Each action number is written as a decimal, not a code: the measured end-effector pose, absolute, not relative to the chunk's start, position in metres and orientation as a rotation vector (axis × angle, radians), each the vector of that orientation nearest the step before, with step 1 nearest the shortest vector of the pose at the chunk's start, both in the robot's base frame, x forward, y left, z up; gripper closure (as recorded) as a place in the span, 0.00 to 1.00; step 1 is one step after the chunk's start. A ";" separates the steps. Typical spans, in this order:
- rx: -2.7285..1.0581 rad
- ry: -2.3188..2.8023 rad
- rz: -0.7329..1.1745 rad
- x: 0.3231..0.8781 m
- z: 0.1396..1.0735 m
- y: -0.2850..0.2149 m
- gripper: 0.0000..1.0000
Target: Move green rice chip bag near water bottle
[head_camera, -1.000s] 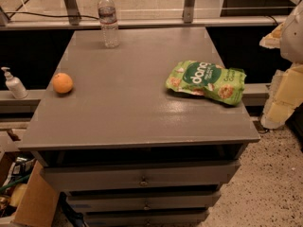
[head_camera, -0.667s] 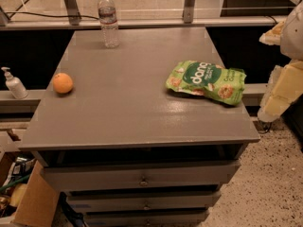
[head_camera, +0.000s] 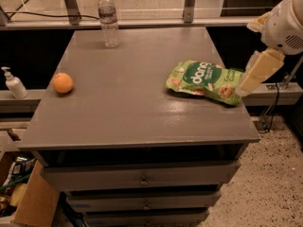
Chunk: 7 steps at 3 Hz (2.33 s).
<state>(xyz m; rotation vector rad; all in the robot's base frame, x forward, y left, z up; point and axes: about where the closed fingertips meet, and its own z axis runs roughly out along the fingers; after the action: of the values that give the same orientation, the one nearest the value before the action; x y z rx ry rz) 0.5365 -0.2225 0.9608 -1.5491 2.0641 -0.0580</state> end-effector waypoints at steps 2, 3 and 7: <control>-1.529 2.061 -0.018 0.619 0.921 -0.208 0.00; -1.526 2.104 0.008 0.640 0.897 -0.199 0.00; -1.502 2.211 0.029 0.655 0.856 -0.199 0.40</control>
Offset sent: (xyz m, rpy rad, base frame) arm 0.1252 0.0272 -0.0661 0.0449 0.0328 -0.0097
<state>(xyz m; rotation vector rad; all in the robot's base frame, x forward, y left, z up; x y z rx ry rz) 0.6553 -0.1993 0.8556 -1.5024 2.2107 0.0288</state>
